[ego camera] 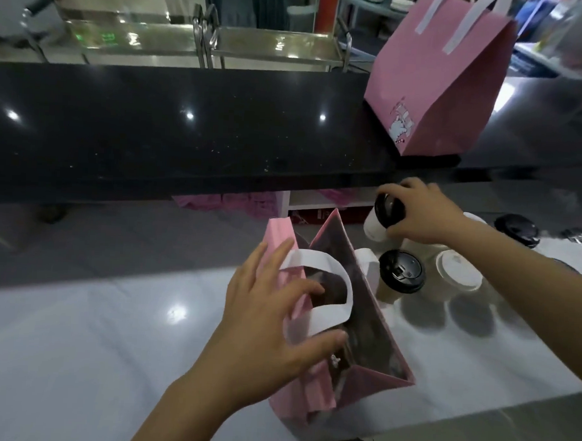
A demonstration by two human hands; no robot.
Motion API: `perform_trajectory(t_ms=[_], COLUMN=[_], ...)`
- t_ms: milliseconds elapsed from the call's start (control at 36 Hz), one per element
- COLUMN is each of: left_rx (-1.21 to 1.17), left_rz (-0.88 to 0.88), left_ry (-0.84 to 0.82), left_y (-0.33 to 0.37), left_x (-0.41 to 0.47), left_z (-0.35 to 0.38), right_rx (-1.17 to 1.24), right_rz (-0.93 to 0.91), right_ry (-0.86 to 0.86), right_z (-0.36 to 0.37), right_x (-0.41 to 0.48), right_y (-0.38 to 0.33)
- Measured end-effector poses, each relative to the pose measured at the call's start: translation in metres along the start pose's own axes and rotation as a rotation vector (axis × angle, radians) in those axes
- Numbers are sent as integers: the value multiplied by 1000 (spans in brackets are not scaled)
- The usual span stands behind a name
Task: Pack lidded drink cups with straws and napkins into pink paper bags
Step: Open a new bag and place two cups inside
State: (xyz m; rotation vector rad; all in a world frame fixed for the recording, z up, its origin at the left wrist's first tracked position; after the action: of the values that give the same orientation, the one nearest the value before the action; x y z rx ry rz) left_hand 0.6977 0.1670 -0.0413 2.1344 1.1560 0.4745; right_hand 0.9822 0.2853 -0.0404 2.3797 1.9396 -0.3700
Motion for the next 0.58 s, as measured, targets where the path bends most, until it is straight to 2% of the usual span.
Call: perform_trajectory(t_ms=[111, 194, 278, 333, 417, 500, 583], left_rx=[184, 161, -20, -158, -201, 91, 352], left_rz=[12, 43, 87, 37, 15, 167, 248], left_ry=[-58, -8, 201, 372, 525, 456, 203], left_y=[11, 15, 15, 9, -6, -13, -20], left_x=[7, 8, 3, -7, -23, -31, -29], left_z=[13, 17, 6, -7, -25, -35, -34], right_rx=[34, 99, 203, 289, 355, 314, 205], right_rz=[-60, -126, -238, -309, -395, -464, -492], right_ry=[106, 187, 228, 205, 132, 31, -64], right_z=[-35, -63, -86, -99, -105, -97, -80], right_x=[-40, -70, -97, -115, -135, -144, -146], right_y=[-8, -19, -36, -48, -64, -76, -86])
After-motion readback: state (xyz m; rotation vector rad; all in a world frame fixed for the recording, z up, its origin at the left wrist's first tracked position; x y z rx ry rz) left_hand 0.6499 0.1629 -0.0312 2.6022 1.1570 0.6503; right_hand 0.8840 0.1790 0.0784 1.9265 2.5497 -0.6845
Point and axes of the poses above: each hand's wrist, its own x-axis towards the middle knuckle, its own z-axis out of the palm, y = z × x, the point moved 4 cm from there along x, towards the middle knuckle, and after that the axes turned 4 degrees about z, right-handed, at the moved point
